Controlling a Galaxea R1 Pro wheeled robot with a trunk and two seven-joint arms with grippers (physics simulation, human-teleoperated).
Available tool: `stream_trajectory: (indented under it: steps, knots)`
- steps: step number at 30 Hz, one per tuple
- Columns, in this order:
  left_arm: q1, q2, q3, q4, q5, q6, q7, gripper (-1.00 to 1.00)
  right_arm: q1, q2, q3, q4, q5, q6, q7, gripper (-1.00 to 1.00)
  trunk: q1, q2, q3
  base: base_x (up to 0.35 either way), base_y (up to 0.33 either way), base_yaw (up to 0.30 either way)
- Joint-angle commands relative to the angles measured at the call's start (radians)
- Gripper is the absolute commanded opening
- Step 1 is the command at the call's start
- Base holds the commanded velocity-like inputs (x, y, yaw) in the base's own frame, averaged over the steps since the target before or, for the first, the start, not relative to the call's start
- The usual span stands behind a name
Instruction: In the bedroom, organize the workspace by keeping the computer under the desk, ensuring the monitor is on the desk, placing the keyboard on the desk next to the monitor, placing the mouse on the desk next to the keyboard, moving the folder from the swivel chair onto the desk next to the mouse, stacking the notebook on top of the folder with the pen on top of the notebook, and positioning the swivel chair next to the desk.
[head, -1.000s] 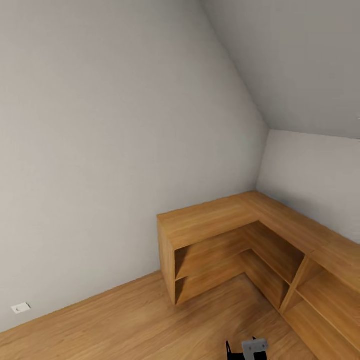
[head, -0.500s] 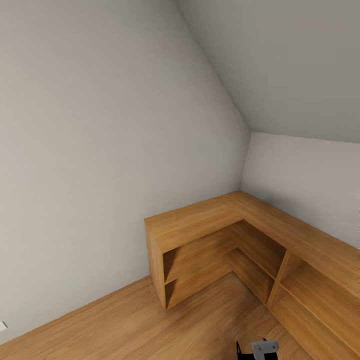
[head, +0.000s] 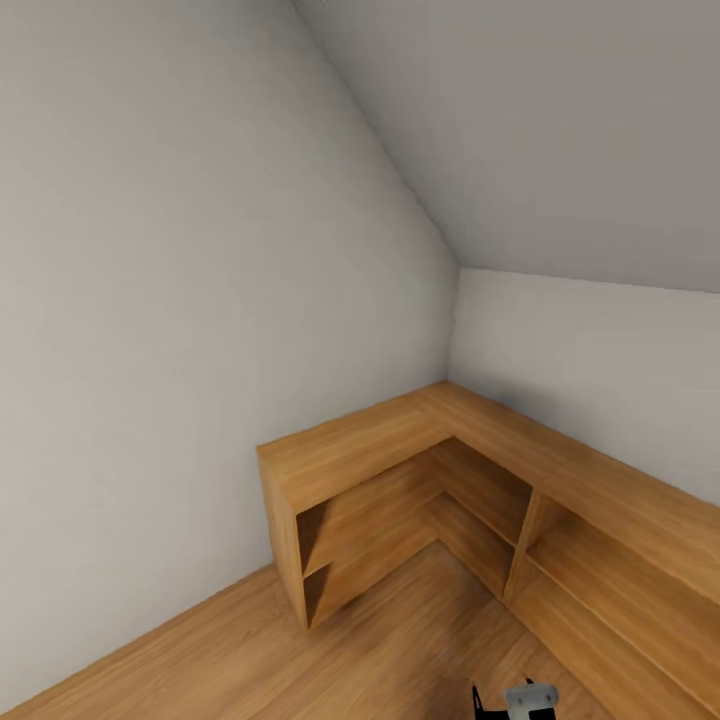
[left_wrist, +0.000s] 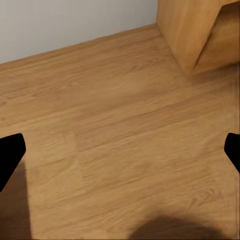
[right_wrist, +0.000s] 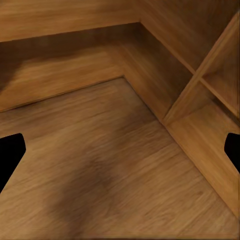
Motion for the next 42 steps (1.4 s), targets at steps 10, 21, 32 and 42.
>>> stream_trajectory:
  steps: [10,21,32,42]
  knots:
    - [0.0,-0.03,-0.007,0.003,0.001,-0.01,-0.001,1.0,0.047,0.01,0.011,0.002,0.007,-0.079,-0.01,1.0,0.0,-0.001,0.004,0.033,0.018,-0.238]
    - [0.0,-0.042,-0.007,0.003,-0.001,-0.009,-0.002,1.0,0.05,0.014,0.011,0.002,0.009,-0.085,-0.011,1.0,0.0,-0.001,0.005,0.179,0.024,-0.293]
    - [0.0,-0.041,-0.007,0.003,-0.003,0.002,-0.005,1.0,0.05,0.007,0.009,0.001,0.011,-0.075,-0.007,1.0,0.0,-0.001,0.005,0.004,0.0,-0.3]
    - [0.0,-0.039,-0.006,0.003,-0.003,-0.001,-0.004,1.0,0.05,0.011,0.011,0.0,0.011,-0.068,-0.006,1.0,0.0,-0.001,0.005,0.0,0.0,-0.3]
